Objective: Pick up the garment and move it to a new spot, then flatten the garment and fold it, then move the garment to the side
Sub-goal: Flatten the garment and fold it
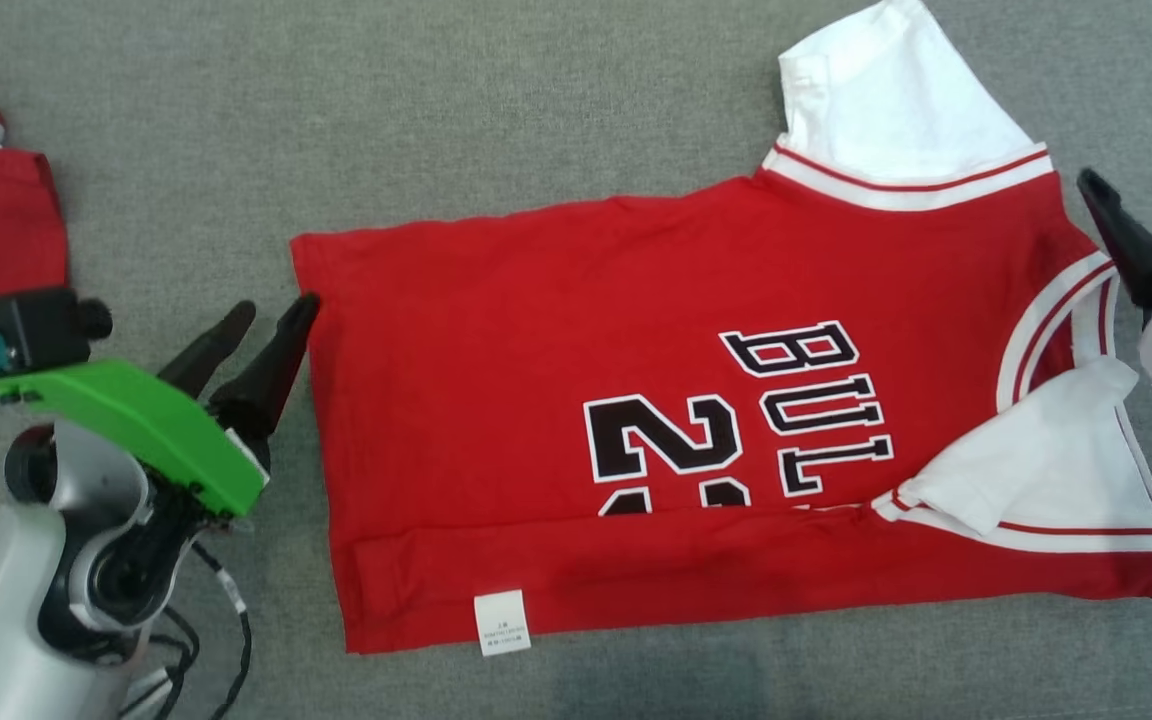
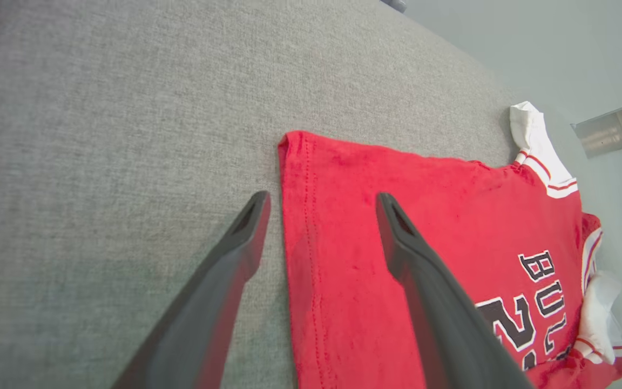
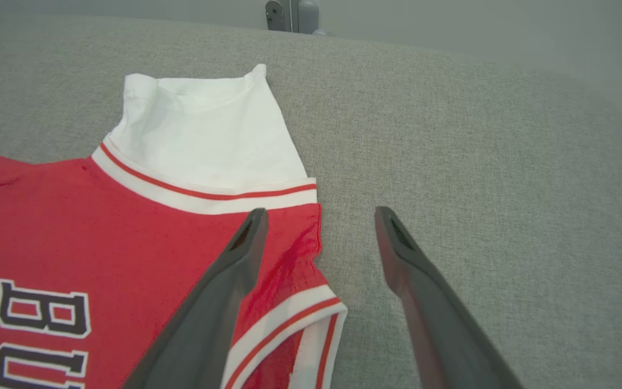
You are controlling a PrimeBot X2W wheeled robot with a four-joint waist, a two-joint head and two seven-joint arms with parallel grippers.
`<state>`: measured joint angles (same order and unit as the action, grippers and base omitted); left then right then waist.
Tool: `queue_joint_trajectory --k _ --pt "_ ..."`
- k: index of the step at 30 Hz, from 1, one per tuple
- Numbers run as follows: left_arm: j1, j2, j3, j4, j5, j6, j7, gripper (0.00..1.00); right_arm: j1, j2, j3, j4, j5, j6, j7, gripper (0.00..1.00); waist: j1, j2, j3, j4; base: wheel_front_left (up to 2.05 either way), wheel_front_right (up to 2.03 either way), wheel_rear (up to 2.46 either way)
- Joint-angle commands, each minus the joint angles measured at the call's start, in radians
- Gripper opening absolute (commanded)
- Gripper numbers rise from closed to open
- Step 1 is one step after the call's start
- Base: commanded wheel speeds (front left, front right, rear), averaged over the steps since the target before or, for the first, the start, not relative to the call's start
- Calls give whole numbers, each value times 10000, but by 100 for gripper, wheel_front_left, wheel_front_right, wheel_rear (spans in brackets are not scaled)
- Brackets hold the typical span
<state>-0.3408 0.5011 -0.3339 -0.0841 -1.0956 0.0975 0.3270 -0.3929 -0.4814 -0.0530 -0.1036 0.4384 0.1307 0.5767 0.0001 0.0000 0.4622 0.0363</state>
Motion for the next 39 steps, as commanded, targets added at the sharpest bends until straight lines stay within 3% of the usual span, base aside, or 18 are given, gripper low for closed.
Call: queue_joint_trajectory --k 1,11,24,25,26,27,28,39 --pt "-601 -72 -176 269 285 -104 123 100 -616 -113 239 207 -166 0 139 100 -1 0 784 390 0 0 0" --pt "-2607 -390 -1160 1907 1005 -827 667 100 -3898 252 1575 2278 -821 0 424 100 -1 0 1566 823 0 0 0" --pt "-3200 -675 -1498 2618 969 -1278 821 100 -5266 643 2194 4443 -1271 0 -182 100 -1 0 1740 985 0 0 0" --pt "-3211 -677 -1528 2628 965 -1321 840 89 -5286 653 2241 4508 -1230 0 -211 100 -1 0 1734 969 0 0 0" --pt "-3208 -685 -1563 2642 960 -1364 857 55 -5296 659 2283 4571 -1201 0 -286 59 -1 0 1726 951 0 0 0" --pt "-3188 -703 -1623 2640 939 -1419 891 33 -5306 649 2322 4633 -1154 0 -332 14 -1 0 1713 931 0 0 0" --pt "-3151 -730 -1679 2642 917 -1471 916 0 -5318 646 2328 4686 -1090 0 -416 0 -1 0 1701 912 0 0 0" --pt "-2786 -750 -1349 2434 696 -1627 233 0 -4818 453 2120 4259 -299 -2 -1874 0 -1 0 1032 664 0 0 0"
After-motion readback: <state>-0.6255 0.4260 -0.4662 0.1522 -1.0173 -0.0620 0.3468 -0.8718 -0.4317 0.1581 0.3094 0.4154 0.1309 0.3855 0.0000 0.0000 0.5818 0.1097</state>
